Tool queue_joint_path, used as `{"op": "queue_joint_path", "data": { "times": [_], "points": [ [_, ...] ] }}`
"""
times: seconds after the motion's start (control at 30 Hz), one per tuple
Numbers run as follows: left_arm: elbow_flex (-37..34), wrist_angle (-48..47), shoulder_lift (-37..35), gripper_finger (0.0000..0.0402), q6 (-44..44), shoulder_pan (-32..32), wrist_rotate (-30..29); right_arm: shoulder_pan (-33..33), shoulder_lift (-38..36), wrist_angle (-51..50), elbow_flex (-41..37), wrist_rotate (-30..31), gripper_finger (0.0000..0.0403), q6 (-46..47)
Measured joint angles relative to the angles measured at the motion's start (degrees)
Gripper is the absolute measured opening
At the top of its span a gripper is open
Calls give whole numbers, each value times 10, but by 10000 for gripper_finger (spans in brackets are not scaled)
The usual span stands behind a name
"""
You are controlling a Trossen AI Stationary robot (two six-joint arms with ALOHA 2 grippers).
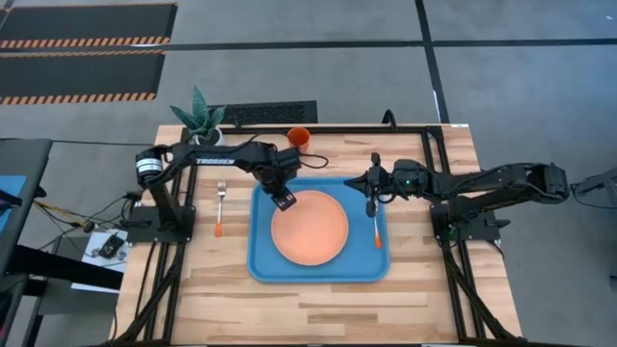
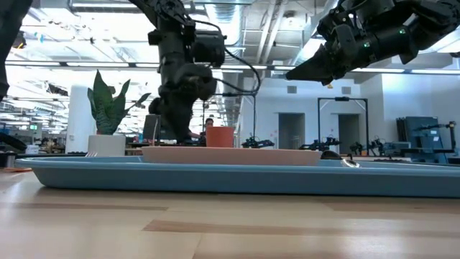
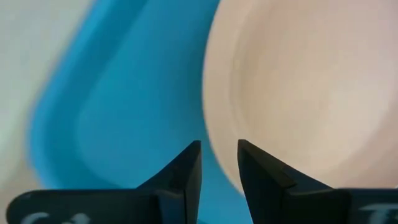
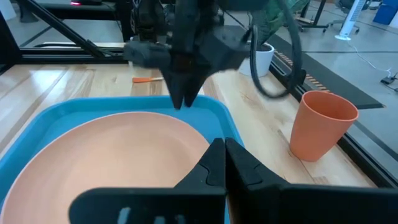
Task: Pick and place plate/cup/fork/spoon on tray
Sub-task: Put the orange cup on the blue tray above the orange plate
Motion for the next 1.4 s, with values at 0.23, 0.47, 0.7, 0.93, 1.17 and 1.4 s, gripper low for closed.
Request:
{"op": "queue_joint_path", "data": {
  "times": [0.23, 0.47, 0.7, 0.93, 1.17, 1.4],
  "points": [
    [-3, 17, -45, 87, 113, 0, -41, 0, 0, 0, 0, -1, 8, -1],
    [-2, 31, -59, 44, 260, 30, -68, 0, 12, 19, 0, -3, 8, -4],
    [3, 79, -59, 4, 324, 98, -71, -10, 92, 116, 0, -55, 8, -14],
    [5, 131, -54, 0, 374, 132, -71, -36, 128, 160, 0, -94, 8, -10],
    [5, 162, -52, 0, 408, 144, -67, -38, 131, 162, 0, -94, 8, -9],
    [12, 161, -22, 0, 428, 154, -55, -38, 131, 173, 0, -95, 8, -9]
  ]
}}
